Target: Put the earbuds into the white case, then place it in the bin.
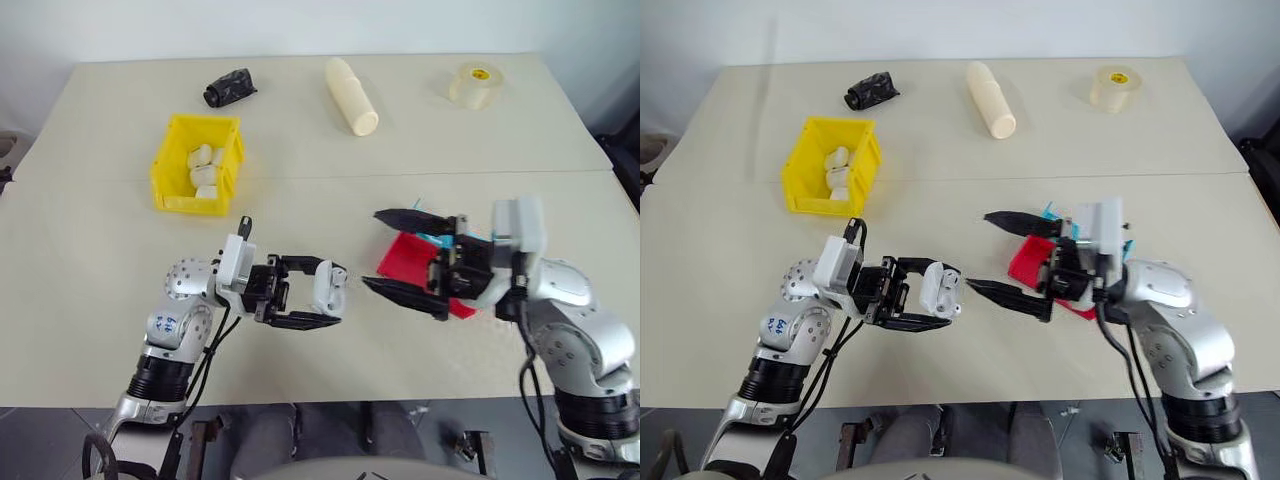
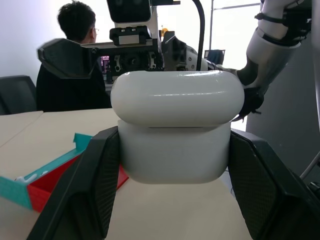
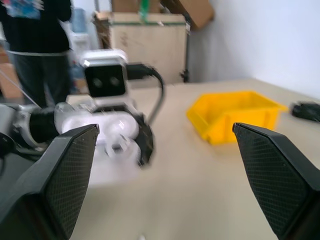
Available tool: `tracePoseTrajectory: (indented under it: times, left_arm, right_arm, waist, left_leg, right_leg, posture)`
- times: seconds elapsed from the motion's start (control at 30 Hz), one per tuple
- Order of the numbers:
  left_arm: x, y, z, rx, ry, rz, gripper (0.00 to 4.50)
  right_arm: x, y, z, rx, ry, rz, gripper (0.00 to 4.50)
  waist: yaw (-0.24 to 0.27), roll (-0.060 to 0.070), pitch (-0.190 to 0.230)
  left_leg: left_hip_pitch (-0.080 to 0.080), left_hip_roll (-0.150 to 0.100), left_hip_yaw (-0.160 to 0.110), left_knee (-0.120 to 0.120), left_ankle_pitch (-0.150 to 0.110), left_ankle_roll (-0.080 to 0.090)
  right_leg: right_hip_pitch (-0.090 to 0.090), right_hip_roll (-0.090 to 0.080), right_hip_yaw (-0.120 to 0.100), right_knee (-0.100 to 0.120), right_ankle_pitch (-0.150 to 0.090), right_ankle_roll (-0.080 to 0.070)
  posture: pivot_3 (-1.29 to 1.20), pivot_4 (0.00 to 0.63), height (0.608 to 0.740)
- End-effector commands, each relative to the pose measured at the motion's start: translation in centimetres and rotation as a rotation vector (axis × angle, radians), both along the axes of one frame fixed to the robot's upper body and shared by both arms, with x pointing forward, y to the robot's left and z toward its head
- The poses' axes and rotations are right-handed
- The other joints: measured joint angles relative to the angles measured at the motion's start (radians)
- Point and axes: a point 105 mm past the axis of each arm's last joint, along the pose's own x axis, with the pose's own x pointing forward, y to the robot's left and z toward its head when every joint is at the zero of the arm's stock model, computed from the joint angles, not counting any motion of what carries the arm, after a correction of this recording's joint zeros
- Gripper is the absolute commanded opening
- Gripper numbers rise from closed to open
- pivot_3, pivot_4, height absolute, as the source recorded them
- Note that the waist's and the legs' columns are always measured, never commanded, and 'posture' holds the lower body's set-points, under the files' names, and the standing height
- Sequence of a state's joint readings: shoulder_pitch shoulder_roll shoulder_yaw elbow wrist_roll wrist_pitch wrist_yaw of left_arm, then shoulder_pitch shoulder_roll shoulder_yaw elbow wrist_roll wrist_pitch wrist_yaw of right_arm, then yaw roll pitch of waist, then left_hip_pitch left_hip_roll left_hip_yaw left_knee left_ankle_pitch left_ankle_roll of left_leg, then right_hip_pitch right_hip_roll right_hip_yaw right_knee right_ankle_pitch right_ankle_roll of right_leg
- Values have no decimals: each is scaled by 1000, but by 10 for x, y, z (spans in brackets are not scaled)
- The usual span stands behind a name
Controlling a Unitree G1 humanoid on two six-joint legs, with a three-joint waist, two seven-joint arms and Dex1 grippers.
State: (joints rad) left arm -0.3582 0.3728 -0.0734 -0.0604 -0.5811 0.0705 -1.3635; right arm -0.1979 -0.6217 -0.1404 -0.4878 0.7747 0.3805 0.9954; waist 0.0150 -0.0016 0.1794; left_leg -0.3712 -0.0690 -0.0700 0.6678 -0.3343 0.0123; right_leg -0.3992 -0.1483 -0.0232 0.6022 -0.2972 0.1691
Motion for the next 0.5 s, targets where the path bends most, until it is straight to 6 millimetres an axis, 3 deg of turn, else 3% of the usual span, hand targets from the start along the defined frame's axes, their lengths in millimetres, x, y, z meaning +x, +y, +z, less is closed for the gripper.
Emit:
tracePoseTrajectory:
  times: [0.03, 0.2, 0.33, 0.5]
  left_arm:
    - [1, 6, 1, -8, -21, 41, 2798]
    - [2, 6, 0, -24, -23, 87, 2798]
    - [1, 6, -1, -40, -14, 115, 2798]
    - [2, 7, -2, -49, -3, 153, 2798]
  right_arm:
    - [-3, -31, -3, -41, -64, -114, 4482]
    - [3, -89, -39, -110, -52, -353, 4482]
    - [-2, -124, -65, -150, -34, -495, 4482]
    - [-6, -146, -78, -179, -42, -602, 4482]
  waist:
    - [7, 0, 0]
    - [11, 0, 0]
    - [9, 0, 0]
    - [8, 0, 0]
  left_leg:
    - [0, 0, 0, 0, 0, 0]
    - [0, -1, 1, 1, 0, 1]
    - [2, -1, 1, 0, 0, 1]
    - [3, 0, 2, 0, 0, 1]
  right_leg:
    - [0, 0, 0, -1, 0, 0]
    - [2, -1, 0, -2, 0, 0]
    - [3, 0, 0, -2, 0, 1]
    - [3, 1, 0, -2, 0, 0]
  posture:
    - [0, 150, 740]
    - [0, 150, 740]
    - [0, 150, 740]
    - [0, 150, 740]
